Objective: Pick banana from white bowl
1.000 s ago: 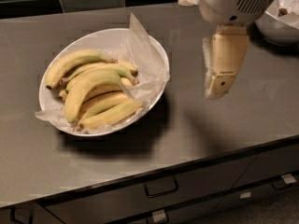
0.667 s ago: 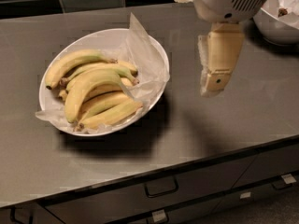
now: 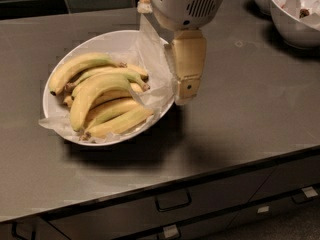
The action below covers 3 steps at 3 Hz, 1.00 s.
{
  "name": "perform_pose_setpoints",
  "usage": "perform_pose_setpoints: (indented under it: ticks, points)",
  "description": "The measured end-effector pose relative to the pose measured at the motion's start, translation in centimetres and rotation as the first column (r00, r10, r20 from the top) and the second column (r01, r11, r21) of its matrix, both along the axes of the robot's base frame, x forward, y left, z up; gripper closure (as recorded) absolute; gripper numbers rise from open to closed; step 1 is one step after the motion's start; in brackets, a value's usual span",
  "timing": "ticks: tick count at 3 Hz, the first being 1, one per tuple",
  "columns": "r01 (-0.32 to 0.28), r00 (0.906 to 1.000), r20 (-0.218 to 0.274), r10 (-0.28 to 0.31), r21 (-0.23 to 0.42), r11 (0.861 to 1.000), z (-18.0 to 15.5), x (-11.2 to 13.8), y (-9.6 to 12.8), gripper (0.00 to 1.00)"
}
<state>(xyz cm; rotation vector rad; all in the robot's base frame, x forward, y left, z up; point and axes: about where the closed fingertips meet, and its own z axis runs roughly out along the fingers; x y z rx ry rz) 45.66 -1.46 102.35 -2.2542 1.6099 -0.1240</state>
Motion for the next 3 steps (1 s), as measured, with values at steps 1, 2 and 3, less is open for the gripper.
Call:
perform_pose_setpoints:
  ticks: [1, 2, 3]
  points:
    - [-0.087, 0.9961, 0.013, 0.087, 0.017, 0.996, 0.4, -0.1, 3.7, 0.0]
    - [-0.087, 0.9961, 0.013, 0.087, 0.017, 0.996, 0.4, -0.1, 3.7, 0.0]
    - [-0.126, 0.9916, 0.033, 0.125, 0.021, 0.992, 1.0, -0.5, 5.6, 0.0]
